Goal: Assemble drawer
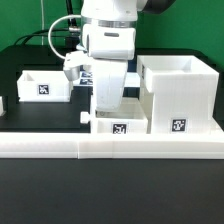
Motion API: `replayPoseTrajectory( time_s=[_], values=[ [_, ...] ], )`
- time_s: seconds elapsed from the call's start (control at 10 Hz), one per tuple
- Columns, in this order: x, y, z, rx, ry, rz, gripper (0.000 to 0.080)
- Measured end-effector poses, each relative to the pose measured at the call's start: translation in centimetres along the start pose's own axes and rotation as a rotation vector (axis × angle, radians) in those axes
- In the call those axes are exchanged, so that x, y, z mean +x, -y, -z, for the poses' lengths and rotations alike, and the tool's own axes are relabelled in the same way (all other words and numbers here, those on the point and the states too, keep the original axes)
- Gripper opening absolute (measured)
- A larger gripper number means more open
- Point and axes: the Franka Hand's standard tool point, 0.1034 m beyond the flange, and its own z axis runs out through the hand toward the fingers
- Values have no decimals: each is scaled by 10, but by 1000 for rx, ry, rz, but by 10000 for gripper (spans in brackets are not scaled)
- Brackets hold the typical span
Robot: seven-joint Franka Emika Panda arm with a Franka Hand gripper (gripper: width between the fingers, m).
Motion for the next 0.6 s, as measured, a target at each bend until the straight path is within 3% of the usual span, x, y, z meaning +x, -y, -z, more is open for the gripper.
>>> replayPoseTrajectory(
  time_s=[0.2, 0.6],
  values=[
    [9, -1, 0, 0, -5, -22, 42],
    [10, -1, 0, -1, -7, -79, 42]
  ],
)
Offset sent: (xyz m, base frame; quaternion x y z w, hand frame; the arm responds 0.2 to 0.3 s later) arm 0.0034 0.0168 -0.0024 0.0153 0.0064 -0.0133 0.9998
